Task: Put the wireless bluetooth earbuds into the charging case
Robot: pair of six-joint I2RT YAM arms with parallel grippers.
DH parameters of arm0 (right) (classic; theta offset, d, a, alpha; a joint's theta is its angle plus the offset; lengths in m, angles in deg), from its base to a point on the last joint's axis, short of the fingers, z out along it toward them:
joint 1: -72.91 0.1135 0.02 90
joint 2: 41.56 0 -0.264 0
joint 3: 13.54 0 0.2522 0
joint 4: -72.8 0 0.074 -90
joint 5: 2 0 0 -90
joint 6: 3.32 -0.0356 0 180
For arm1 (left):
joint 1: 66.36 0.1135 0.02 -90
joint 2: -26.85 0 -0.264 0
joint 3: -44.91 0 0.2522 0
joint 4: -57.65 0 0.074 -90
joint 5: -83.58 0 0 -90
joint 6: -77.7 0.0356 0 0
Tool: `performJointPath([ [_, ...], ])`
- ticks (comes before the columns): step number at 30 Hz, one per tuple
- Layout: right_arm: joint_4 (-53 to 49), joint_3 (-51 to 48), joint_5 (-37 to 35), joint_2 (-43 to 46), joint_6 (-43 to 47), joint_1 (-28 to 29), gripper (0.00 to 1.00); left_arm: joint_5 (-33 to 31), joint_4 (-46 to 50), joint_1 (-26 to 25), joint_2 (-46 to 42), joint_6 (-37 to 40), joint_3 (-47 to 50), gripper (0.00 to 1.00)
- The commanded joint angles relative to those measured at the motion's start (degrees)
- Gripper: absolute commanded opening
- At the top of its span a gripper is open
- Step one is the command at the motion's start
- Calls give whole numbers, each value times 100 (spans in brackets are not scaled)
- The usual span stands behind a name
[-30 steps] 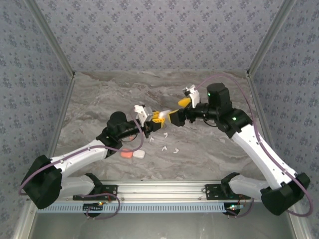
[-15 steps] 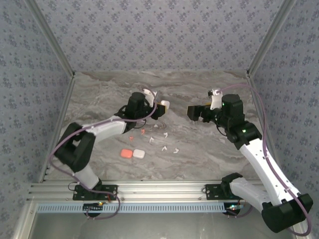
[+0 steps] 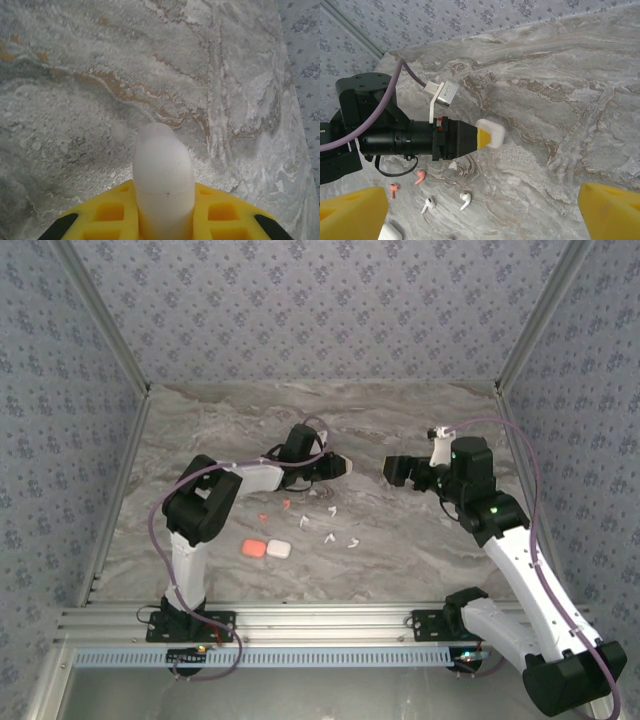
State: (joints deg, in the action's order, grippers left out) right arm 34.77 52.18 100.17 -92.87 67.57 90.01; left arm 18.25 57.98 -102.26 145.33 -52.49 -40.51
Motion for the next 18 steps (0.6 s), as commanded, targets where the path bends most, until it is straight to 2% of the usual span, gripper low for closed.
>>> performJointPath([
  [1,-98,-53,-109,70,-118,-39,100,105,72,-12,77,-151,-200,19],
  [10,-188,-52,-162,104,-75,-45,100,-139,445,101,39,25,-112,34],
  [18,-136,-29,-46,7,95,-58,100,-486,766,319,-585,290,101,49],
])
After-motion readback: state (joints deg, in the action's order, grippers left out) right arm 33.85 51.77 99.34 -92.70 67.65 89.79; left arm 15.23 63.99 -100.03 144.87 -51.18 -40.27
